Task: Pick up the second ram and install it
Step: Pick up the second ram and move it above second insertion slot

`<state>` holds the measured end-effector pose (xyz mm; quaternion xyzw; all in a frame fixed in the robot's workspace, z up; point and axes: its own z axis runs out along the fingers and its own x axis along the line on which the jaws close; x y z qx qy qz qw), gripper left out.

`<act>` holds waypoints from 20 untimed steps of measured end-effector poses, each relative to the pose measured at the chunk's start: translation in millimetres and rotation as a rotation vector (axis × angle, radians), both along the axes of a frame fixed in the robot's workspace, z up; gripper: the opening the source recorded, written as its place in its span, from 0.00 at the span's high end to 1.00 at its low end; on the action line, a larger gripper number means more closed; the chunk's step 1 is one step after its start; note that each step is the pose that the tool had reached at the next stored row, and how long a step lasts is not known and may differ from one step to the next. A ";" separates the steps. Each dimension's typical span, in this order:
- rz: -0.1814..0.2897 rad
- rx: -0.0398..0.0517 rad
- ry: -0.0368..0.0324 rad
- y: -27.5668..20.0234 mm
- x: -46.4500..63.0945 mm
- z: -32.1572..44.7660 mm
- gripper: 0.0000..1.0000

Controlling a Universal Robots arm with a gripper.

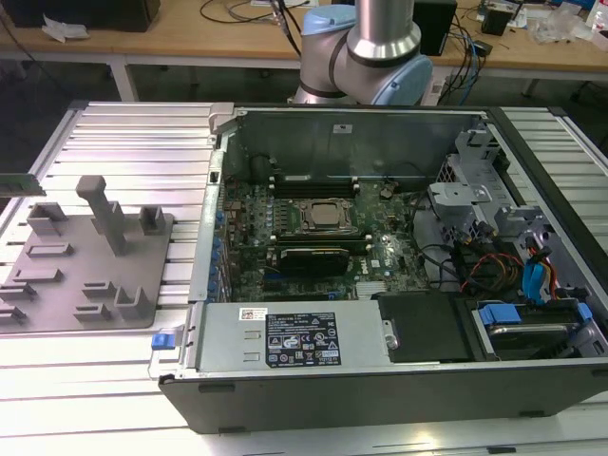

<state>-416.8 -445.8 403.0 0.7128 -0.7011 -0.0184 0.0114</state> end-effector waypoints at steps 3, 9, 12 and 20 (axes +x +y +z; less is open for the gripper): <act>0.000 0.0000 -0.0001 0.1 0.0 13.7 0.91; 0.000 -0.0005 0.0000 0.1 10.5 14.5 0.91; 0.000 -0.0005 0.0000 0.1 23.4 14.5 0.91; 0.000 -0.0004 0.0003 0.1 52.5 18.6 0.91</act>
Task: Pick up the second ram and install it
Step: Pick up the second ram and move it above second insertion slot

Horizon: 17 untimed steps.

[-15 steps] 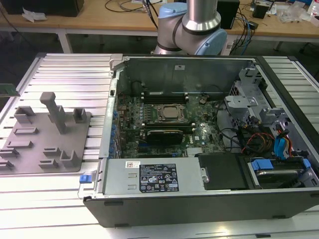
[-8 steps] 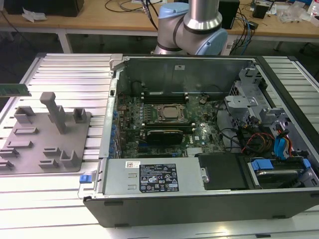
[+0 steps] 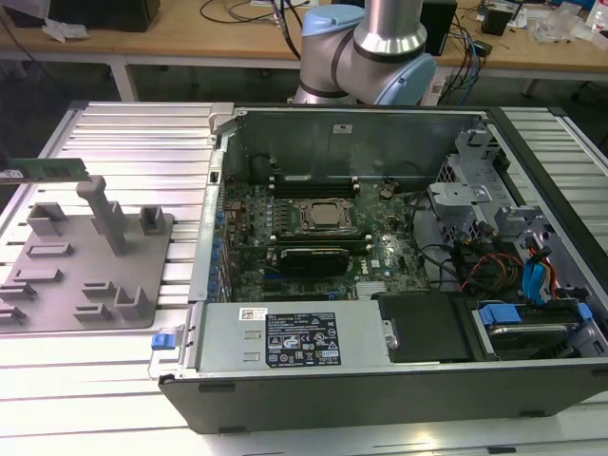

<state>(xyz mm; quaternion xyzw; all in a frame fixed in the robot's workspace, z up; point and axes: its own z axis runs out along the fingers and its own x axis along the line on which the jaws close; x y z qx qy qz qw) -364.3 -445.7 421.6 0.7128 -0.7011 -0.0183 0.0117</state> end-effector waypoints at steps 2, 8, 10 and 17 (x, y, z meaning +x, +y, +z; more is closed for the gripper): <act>0.000 0.0002 -0.0001 0.0 0.0 0.1 0.91; 0.000 0.0001 -0.0001 0.0 13.1 0.3 0.91; 0.000 0.0000 0.0000 0.0 19.2 0.3 0.91; 0.000 0.0000 0.0000 0.0 57.3 0.3 0.91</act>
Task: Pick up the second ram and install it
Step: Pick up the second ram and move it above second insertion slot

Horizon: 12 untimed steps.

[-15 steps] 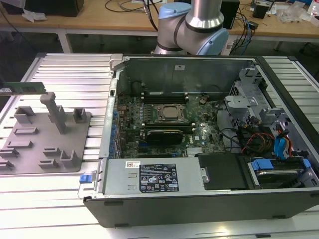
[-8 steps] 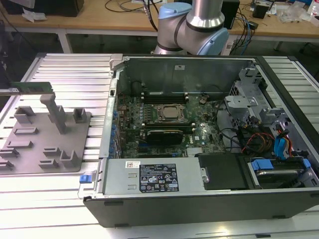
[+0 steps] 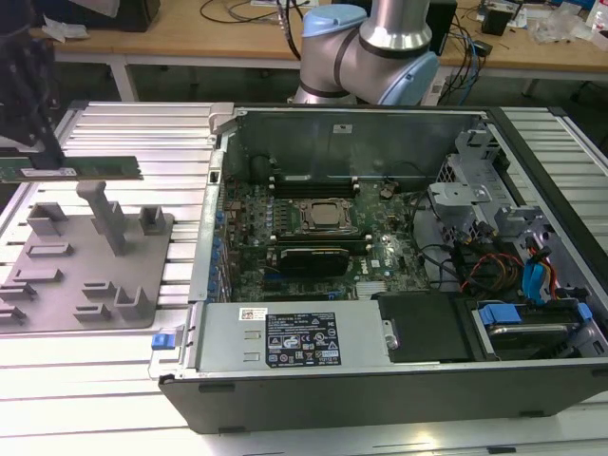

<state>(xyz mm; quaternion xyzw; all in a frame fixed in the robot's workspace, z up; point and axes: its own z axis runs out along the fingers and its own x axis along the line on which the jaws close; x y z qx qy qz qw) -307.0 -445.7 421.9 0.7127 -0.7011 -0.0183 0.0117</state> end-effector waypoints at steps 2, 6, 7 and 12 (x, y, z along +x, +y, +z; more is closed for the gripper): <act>0.000 0.0000 0.0001 -0.1 11.9 0.0 0.91; 0.000 0.0000 0.0001 0.0 39.5 0.0 0.91; 0.000 0.0000 0.0000 0.0 45.0 0.0 0.91; 0.000 -0.0001 0.0001 -0.1 80.9 -0.2 0.91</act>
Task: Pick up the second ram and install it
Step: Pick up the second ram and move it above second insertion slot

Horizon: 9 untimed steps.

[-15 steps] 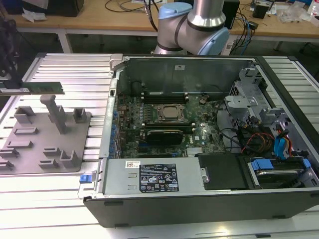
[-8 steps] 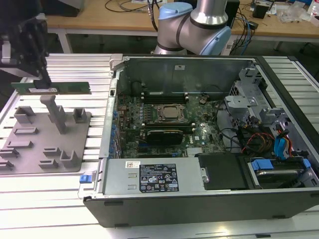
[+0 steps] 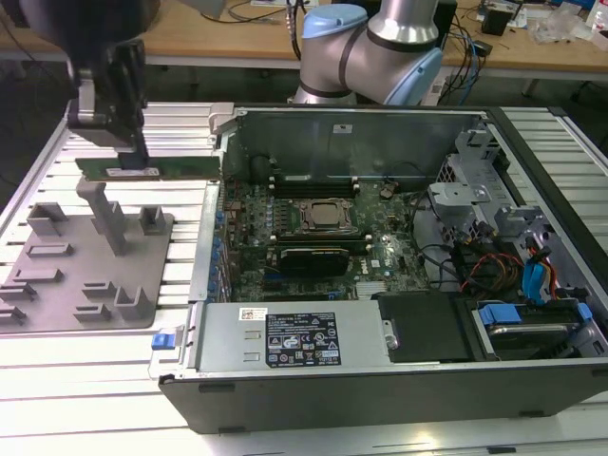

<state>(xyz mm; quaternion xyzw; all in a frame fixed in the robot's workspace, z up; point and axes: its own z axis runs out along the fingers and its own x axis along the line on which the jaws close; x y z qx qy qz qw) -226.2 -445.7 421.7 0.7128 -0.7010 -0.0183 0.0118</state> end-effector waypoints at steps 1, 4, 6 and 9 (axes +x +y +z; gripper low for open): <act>0.000 0.0001 0.0000 0.0 11.2 -0.1 0.91; 0.000 0.0001 -0.0001 0.0 29.1 -0.2 0.91; 0.000 0.0000 0.0000 0.0 36.2 -0.1 0.91; 0.000 0.0001 -0.0001 0.0 49.6 -0.2 0.91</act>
